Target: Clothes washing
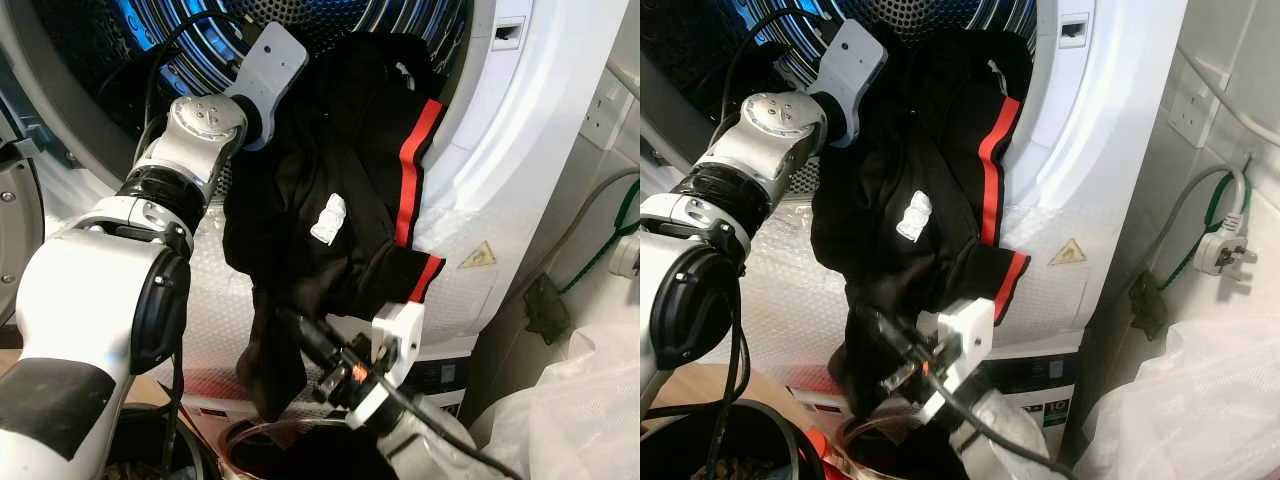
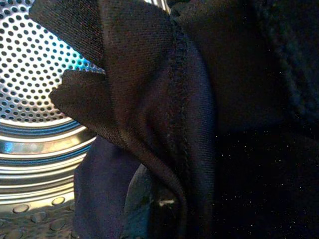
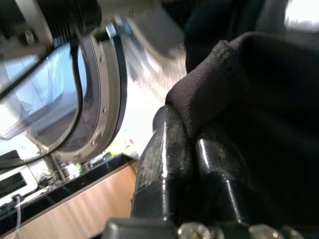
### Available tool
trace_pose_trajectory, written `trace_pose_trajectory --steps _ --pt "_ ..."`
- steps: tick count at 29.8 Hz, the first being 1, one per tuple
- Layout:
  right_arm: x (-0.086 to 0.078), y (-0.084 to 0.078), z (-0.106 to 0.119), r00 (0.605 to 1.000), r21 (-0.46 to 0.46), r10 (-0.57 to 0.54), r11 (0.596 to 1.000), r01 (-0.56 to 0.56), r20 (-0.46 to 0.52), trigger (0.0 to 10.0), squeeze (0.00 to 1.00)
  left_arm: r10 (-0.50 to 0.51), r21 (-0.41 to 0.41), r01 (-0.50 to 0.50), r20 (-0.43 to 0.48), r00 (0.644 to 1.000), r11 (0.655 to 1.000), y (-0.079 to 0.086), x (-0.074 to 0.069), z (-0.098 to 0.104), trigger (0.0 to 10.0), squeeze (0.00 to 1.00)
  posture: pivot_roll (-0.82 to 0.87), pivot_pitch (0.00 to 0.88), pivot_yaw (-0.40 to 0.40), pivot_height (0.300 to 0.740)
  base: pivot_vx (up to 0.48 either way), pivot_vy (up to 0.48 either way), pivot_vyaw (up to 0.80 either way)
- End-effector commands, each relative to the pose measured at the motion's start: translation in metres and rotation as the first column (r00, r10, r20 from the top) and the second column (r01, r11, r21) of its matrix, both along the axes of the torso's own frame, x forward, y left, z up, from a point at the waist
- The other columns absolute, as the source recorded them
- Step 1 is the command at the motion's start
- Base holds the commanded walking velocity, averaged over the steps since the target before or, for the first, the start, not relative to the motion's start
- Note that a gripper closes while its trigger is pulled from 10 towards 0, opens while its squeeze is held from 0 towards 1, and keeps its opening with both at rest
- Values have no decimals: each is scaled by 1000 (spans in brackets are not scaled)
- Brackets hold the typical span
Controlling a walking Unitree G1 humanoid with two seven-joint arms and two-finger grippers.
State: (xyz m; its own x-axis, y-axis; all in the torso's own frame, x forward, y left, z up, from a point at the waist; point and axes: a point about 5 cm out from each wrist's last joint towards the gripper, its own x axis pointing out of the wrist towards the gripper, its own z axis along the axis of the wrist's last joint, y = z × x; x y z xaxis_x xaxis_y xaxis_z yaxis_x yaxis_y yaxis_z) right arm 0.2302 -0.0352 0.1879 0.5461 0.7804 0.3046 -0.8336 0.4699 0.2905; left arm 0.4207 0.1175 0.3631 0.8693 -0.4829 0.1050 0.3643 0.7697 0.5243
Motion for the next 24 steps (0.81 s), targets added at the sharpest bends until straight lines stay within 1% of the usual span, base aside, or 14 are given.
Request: trace_pose_trajectory --steps 1,7,10,13,15,16,17,19,20,22,24 --pt "0 0 11 999 11 21 1000 -22 40 0 0 -11 -6 10 -59 998 1000 3 1 -9 10000 1000 -328 0 131 740 0 0 0" --pt "2 1 16 998 14 30 999 -31 59 0 0 -9 -9 9 -55 998 1000 4 1 -8 10000 1000 -325 0 130 740 0 0 0" --pt "7 7 30 991 22 63 998 -66 118 0 0 -9 -16 8 -52 999 1000 6 1 -6 10000 1000 -316 0 125 740 0 0 0" --pt "9 9 34 989 27 66 997 -70 131 0 0 -10 -18 9 -51 999 1000 6 1 -6 10000 1000 -316 0 125 740 0 0 0" --pt "18 12 46 981 29 81 996 -88 174 0 0 -19 -33 17 -49 999 999 7 0 -4 10000 1000 -311 0 121 740 0 0 0" --pt "18 12 46 981 29 81 996 -88 174 0 0 -19 -33 17 -49 999 999 7 0 -4 10000 1000 -311 0 121 740 0 0 0" --pt "21 15 53 972 14 114 993 -119 208 0 0 -21 -35 19 -49 999 999 8 0 -3 10000 1000 -307 0 120 740 0 0 0" --pt "24 17 62 961 6 138 990 -144 240 0 0 -26 -32 24 -51 998 999 9 0 -3 10000 1000 -295 0 114 740 0 0 0" --pt "25 18 64 959 5 143 989 -149 245 0 0 -39 -48 37 -49 998 998 9 -1 -1 10000 1000 -295 0 114 740 0 0 0" --pt "26 20 67 956 3 150 988 -156 253 0 0 -96 -143 90 -30 995 986 8 -4 12 10000 1000 -297 0 112 740 0 0 0" --pt "27 21 68 954 1 155 987 -161 257 0 0 -160 -203 160 19 987 966 7 -9 29 10000 1000 -299 0 113 740 0 0 0"
